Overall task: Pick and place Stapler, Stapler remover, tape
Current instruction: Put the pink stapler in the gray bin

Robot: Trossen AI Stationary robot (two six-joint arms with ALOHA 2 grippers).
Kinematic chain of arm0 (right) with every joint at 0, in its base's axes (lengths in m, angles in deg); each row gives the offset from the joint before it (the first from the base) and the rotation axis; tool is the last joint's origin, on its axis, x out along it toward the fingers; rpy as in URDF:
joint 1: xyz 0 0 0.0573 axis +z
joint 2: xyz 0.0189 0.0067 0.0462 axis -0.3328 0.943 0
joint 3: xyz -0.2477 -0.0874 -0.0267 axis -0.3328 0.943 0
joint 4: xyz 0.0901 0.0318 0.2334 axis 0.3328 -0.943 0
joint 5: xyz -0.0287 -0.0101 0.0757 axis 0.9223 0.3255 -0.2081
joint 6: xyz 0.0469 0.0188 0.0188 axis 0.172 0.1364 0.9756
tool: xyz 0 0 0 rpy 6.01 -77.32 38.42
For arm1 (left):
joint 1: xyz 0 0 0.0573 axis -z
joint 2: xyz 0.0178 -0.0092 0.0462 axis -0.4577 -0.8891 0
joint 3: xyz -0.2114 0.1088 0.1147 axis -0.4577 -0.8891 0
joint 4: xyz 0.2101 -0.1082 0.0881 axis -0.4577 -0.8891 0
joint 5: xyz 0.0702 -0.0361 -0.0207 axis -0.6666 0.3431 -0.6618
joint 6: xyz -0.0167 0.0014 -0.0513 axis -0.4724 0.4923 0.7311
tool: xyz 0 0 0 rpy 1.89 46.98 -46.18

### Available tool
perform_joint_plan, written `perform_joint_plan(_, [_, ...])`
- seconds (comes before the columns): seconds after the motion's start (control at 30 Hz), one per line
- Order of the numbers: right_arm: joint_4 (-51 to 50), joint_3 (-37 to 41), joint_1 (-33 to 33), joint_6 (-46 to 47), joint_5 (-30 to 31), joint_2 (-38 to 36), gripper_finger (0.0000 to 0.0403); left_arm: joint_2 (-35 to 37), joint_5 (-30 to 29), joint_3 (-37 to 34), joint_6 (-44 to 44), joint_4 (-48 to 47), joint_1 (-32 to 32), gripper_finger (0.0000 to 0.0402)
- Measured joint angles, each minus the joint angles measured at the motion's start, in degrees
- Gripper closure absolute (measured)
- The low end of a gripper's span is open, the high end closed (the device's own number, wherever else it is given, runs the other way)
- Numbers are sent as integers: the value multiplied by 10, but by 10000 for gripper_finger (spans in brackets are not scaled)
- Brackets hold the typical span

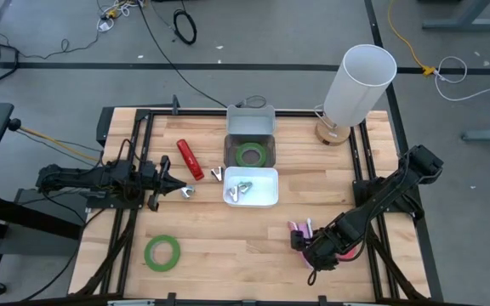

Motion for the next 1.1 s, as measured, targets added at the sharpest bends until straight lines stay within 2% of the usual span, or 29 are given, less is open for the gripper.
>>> perform_joint_plan(0.2, [-25,0,17,-108,-24,0,32,0,0,0,0,0,0,399])
perform_joint_plan(0.5, [-82,-40,19,-97,-32,29,32,0,0,0,0,0,0,399])
perform_joint_plan(1.1, [-49,-66,51,-90,-34,90,32,0,0,0,0,0,0,399])
